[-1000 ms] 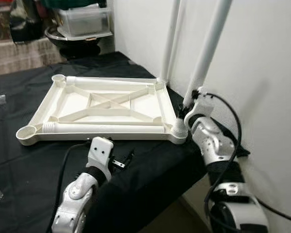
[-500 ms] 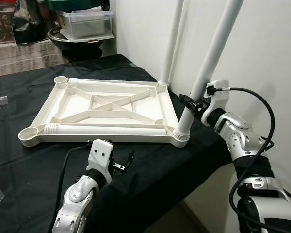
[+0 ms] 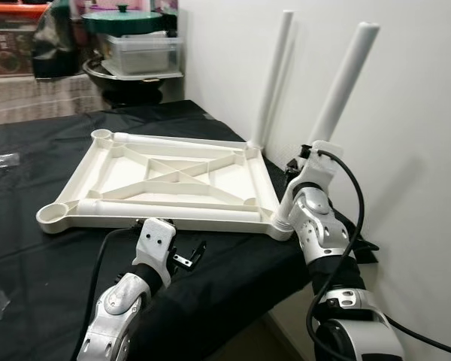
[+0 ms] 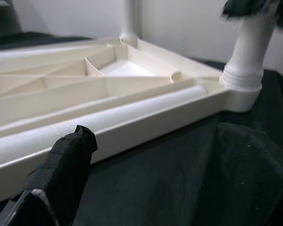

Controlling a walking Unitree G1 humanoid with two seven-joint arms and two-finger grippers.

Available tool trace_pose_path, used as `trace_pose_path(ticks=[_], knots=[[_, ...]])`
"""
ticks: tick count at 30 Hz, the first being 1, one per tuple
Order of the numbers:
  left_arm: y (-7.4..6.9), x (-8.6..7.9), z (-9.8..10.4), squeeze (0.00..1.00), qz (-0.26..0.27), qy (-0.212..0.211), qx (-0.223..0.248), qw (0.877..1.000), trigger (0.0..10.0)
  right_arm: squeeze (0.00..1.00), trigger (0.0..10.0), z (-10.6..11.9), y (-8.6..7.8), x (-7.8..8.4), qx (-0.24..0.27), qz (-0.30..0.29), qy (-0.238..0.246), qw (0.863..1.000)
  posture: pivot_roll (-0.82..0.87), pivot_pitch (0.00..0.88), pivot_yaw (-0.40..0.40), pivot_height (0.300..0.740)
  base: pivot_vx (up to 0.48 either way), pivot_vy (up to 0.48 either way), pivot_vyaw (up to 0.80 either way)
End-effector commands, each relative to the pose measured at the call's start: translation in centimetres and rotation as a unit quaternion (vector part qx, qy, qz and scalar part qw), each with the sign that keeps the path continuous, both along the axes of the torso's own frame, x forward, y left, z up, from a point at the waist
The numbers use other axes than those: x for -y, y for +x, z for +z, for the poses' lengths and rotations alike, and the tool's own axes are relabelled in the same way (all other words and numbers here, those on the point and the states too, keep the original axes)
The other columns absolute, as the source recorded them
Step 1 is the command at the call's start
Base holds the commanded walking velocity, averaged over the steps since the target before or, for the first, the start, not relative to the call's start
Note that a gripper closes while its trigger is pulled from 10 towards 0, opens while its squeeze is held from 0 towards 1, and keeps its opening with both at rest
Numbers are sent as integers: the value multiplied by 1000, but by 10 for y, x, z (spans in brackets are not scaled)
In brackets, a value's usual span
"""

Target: Building children table

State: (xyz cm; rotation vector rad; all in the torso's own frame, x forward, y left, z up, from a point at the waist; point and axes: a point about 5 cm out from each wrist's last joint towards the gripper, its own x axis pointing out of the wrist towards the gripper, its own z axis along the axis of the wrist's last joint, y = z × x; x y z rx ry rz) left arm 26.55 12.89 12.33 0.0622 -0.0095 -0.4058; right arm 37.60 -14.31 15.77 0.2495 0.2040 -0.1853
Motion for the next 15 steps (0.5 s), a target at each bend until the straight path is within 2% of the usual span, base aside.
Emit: trace_pose_path(ticks=[1,4,6,7,8,10,13,14,15], knots=[[0,-2,-2,0,4,3,-5,1000,10000,0,10000,23,6,17,43,29,6,999,97,0,-85,740,0,0,0],[0,-1,-2,0,5,2,-5,1000,10000,0,10000,29,9,21,53,51,10,997,94,0,-84,740,0,0,0],[1,0,-2,0,4,0,-5,1000,10000,0,10000,44,11,33,98,129,18,987,88,0,-82,740,0,0,0],[1,0,-2,0,4,0,-5,1000,10000,0,10000,44,11,33,98,129,18,987,88,0,-82,740,0,0,0],[1,1,-2,0,3,0,-5,1000,10000,0,10000,50,10,41,120,150,9,981,89,0,-83,740,0,0,0],[1,1,-2,0,2,0,-4,1000,10000,0,10000,53,6,50,134,223,-4,966,93,0,-86,740,0,0,0],[2,1,-2,0,3,0,-3,1000,10000,0,10000,53,4,53,133,250,-13,959,92,0,-84,740,0,0,0],[2,1,-2,0,3,0,-3,1000,10000,0,0,51,1,55,130,275,-19,952,92,0,-83,740,0,0,0],[2,1,-2,0,3,0,-3,1000,10000,0,0,51,1,55,130,275,-19,952,92,0,-83,740,0,0,0]])
